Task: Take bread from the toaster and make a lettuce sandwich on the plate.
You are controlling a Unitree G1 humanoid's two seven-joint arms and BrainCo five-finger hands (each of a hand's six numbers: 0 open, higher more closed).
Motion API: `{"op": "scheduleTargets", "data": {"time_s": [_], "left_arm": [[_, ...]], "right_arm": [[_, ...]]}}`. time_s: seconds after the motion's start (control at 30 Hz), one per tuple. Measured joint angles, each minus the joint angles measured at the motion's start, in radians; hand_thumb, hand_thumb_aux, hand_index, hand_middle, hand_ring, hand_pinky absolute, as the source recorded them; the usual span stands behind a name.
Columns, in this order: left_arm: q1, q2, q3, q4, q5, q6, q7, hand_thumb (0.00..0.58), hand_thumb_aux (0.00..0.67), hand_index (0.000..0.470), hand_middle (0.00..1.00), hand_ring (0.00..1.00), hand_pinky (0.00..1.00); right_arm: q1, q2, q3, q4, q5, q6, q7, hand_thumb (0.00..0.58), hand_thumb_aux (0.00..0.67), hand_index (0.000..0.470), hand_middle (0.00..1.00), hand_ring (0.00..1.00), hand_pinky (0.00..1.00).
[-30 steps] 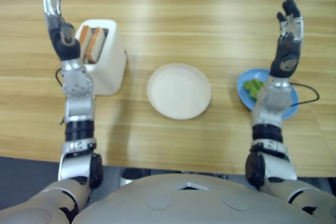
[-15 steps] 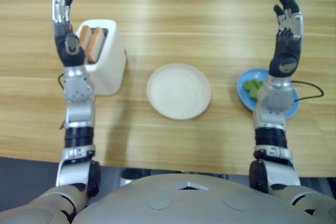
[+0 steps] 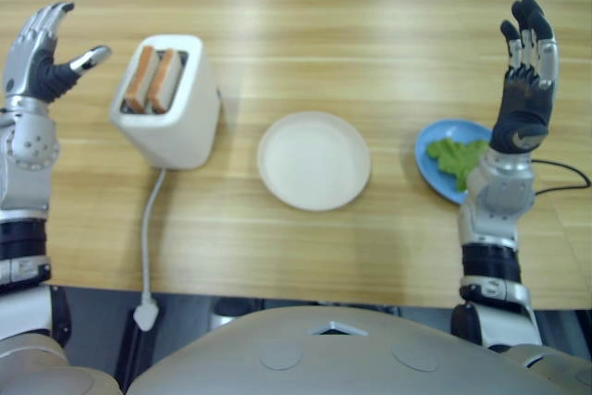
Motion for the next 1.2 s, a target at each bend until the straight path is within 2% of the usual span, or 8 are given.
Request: {"op": "scheduleTargets", "data": {"time_s": [0.37, 0.97, 1.0, 1.03, 1.07, 1.13, 1.17, 1.2], "left_arm": [[-0.008, 0.028, -0.135, 0.044, 0.024, 0.034, -0.100, 0.000, 0.000, 0.000, 0.00, 0.00, 0.00], [0.002, 0.091, -0.209, -0.038, 0.079, 0.053, -0.204, 0.000, 0.000, 0.000, 0.00, 0.00, 0.00], [0.002, 0.092, -0.215, -0.040, 0.088, 0.053, -0.208, 0.036, 0.021, 0.014, 0.00, 0.00, 0.00], [0.003, 0.095, -0.223, -0.042, 0.098, 0.053, -0.210, 0.132, 0.081, 0.056, 0.00, 0.00, 0.00], [0.002, 0.101, -0.227, -0.044, 0.107, 0.053, -0.210, 0.271, 0.181, 0.124, 0.00, 0.00, 0.00], [-0.002, 0.105, -0.231, -0.047, 0.125, 0.053, -0.209, 0.470, 0.378, 0.260, 0.00, 0.00, 0.00], [-0.012, 0.105, -0.233, -0.051, 0.132, 0.052, -0.206, 0.514, 0.444, 0.305, 0.00, 0.00, 0.00], [-0.022, 0.106, -0.236, -0.056, 0.139, 0.050, -0.204, 0.514, 0.444, 0.305, 0.00, 0.00, 0.00]], "right_arm": [[0.008, -0.002, -0.009, -0.002, -0.004, 0.000, -0.015, 0.000, 0.000, 0.000, 0.00, 0.00, 0.00], [0.024, -0.013, -0.015, -0.002, -0.023, -0.002, -0.028, 0.000, 0.000, 0.000, 0.00, 0.00, 0.00], [0.024, -0.013, -0.015, -0.002, -0.024, -0.002, -0.030, 0.000, 0.000, 0.000, 0.00, 0.00, 0.00], [0.026, -0.013, -0.015, -0.002, -0.024, -0.002, -0.031, 0.000, 0.000, 0.000, 0.00, 0.00, 0.00], [0.027, -0.013, -0.016, -0.002, -0.024, -0.002, -0.032, 0.000, 0.000, 0.000, 0.00, 0.00, 0.00], [0.031, -0.013, -0.018, -0.002, -0.024, -0.002, -0.034, 0.000, 0.000, 0.000, 0.00, 0.00, 0.00], [0.033, -0.013, -0.020, -0.002, -0.024, -0.002, -0.035, 0.000, 0.000, 0.000, 0.00, 0.00, 0.00], [0.034, -0.013, -0.020, -0.002, -0.024, -0.003, -0.035, 0.000, 0.000, 0.000, 0.00, 0.00, 0.00]]}}
